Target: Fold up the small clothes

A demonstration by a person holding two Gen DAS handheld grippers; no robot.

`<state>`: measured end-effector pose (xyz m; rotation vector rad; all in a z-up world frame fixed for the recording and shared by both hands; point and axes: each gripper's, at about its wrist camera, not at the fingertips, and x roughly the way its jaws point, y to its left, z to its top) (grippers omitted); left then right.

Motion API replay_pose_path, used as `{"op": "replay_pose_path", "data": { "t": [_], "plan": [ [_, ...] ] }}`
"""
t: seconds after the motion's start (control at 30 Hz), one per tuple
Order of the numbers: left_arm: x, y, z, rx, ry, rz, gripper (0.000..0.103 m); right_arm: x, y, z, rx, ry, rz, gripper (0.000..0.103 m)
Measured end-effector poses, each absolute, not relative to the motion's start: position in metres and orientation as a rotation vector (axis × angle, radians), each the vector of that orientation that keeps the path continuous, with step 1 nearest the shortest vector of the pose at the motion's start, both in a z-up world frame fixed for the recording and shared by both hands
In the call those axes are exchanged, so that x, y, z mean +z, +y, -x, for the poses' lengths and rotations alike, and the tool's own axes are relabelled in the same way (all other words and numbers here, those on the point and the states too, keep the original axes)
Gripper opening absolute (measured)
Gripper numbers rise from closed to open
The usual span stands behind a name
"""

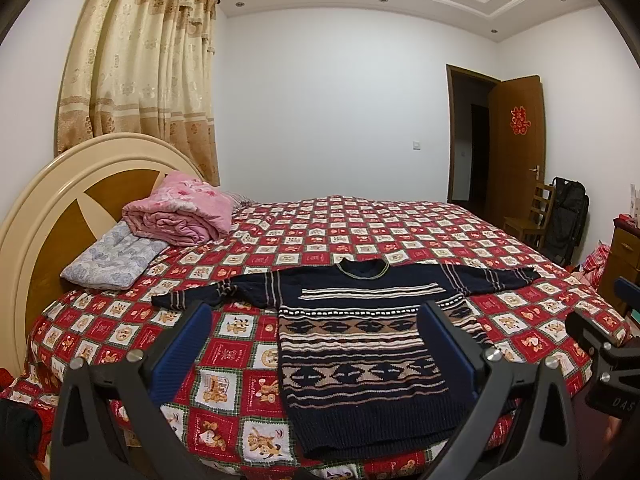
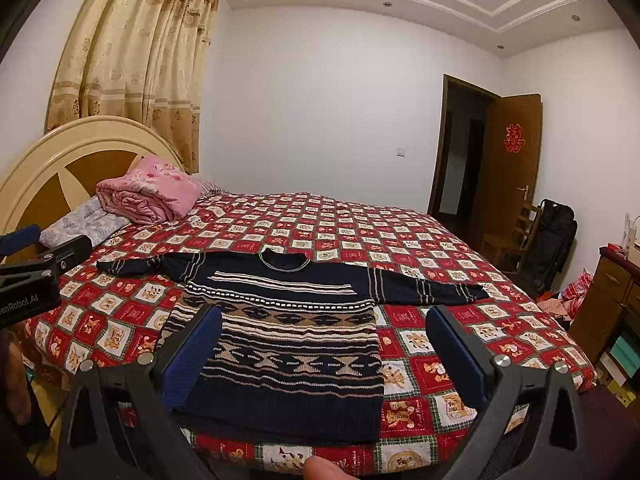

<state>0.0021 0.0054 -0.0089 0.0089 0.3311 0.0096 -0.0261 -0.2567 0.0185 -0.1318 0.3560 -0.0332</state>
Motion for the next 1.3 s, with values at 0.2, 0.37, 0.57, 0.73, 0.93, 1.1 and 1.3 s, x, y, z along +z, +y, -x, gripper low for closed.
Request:
{"op": "replay_pose_path", "data": {
  "t": [0.2,0.37,0.57,0.73,0.93,1.1,1.3],
  "plan": [
    [-0.009,0.006,-0.002,0.011,0.331,-0.007,0.103,0.016,-0.256,0.027,-0.029,0.359,0.135,0.102],
    [-0.01,0.006,-0.002,0.01,0.331,-0.007,0.103,0.015,-0.256,0.027,-0.029,0.36,0.136,0.102],
    [-0.01,0.007,-0.003,0.01,0.331,-0.005,0.103,0.014,-0.254,0.026,-0.027,0.361,0.139,0.102],
    [-0.01,0.007,-0.003,0.009,0.332,-0.006,0.103,0.014,-0.254,0.025,-0.027,0.362,0.139,0.102],
    [-0.01,0.007,-0.002,0.01,0.331,-0.007,0.103,0.012,-0.254,0.025,-0.024,0.37,0.144,0.102],
    [-0.013,0.009,-0.003,0.01,0.338,-0.005,0.103,0.01,-0.253,0.024,-0.025,0.377,0.146,0.102],
    [-0.015,0.009,-0.005,0.014,0.346,-0.009,0.103,0.005,-0.254,0.015,-0.034,0.4,0.152,0.102]
  ]
}}
